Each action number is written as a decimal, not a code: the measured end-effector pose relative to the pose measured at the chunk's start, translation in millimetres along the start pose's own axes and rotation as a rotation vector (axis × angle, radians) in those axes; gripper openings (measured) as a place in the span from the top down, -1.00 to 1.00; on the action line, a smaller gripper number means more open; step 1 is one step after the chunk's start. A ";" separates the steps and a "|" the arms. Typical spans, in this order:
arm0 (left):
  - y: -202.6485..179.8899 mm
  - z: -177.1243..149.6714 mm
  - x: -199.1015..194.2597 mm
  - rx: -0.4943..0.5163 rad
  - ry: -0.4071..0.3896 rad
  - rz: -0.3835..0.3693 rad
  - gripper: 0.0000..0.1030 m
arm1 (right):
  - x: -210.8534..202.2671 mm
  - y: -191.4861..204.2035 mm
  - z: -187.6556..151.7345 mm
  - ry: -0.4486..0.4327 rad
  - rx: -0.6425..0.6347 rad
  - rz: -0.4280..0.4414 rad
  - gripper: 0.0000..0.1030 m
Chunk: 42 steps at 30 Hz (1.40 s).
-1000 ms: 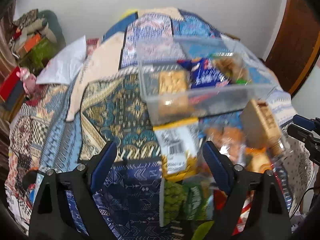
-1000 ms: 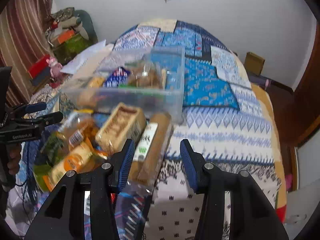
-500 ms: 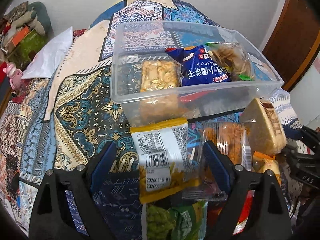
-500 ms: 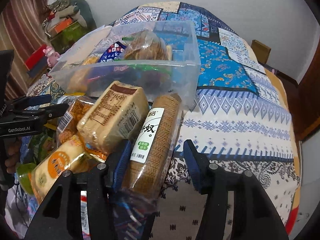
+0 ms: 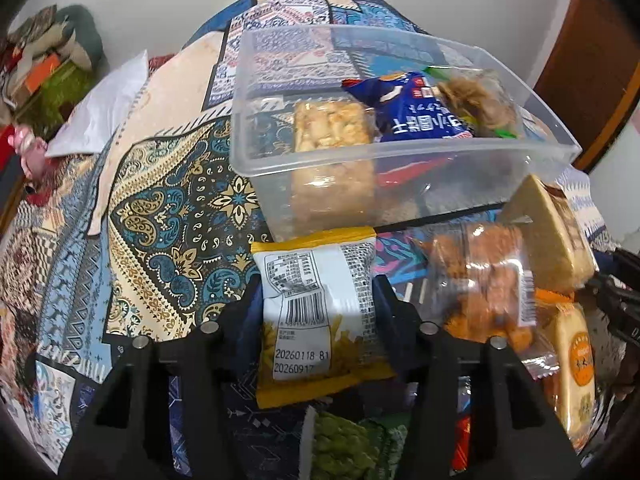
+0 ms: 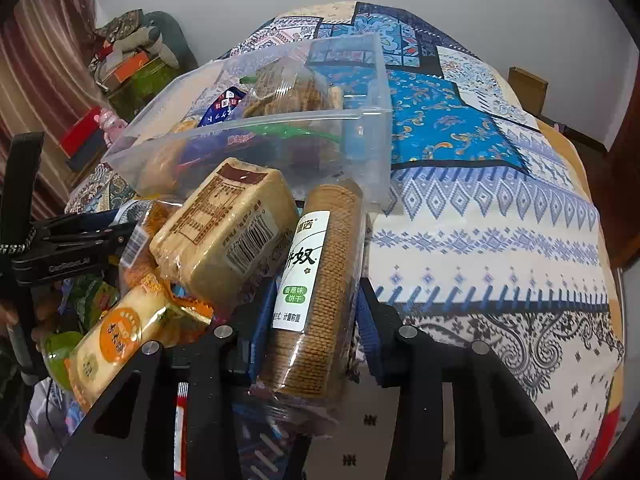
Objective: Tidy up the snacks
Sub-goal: 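Grasp the yellow-labelled bag with the left tool while the right grasps the cracker roll, then lower both snacks into the clear box and open both tools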
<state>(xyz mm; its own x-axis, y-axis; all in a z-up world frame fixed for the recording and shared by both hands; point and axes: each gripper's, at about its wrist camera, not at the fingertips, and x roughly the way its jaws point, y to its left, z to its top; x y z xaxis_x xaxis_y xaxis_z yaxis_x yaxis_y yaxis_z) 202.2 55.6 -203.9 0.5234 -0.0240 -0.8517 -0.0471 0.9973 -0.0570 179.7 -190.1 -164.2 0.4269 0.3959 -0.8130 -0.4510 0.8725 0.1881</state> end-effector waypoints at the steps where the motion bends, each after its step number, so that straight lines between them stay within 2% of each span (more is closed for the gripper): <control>1: -1.3 -1.6 -2.3 0.006 -0.002 -0.003 0.02 | -3.0 -0.6 -1.9 -0.005 0.000 -0.004 0.35; 7: -4.7 -5.4 -20.9 0.015 -0.044 0.012 0.08 | -19.6 -9.2 -7.3 -0.029 0.006 -0.022 0.38; 15: -2.1 1.8 -68.0 0.000 -0.150 0.000 0.08 | -55.3 -17.6 -8.8 -0.106 0.044 -0.028 0.39; 19: 0.9 8.9 -85.8 -0.019 -0.196 -0.009 0.08 | -74.0 -13.6 0.3 -0.164 0.046 -0.028 0.38; 25: -1.8 33.5 -95.9 -0.038 -0.248 -0.014 0.08 | -84.2 -1.7 32.5 -0.249 0.031 -0.012 0.38; 29: -4.7 49.5 -95.5 -0.027 -0.273 -0.009 0.08 | -76.5 0.9 52.9 -0.277 0.032 -0.007 0.38; 33: -6.6 65.4 -85.8 -0.019 -0.275 -0.003 0.08 | -57.3 -1.9 74.0 -0.267 0.044 0.005 0.38; 42: -7.6 91.7 -38.1 -0.017 -0.217 0.002 0.08 | -15.0 -9.4 100.8 -0.219 0.038 -0.025 0.38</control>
<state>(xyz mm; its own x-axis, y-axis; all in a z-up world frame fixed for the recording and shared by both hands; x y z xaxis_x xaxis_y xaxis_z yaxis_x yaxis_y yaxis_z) 260.6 55.3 -123.3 0.6941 -0.0048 -0.7199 -0.0618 0.9959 -0.0663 256.5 -175.3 -98.3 0.5994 0.4229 -0.6796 -0.4101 0.8914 0.1930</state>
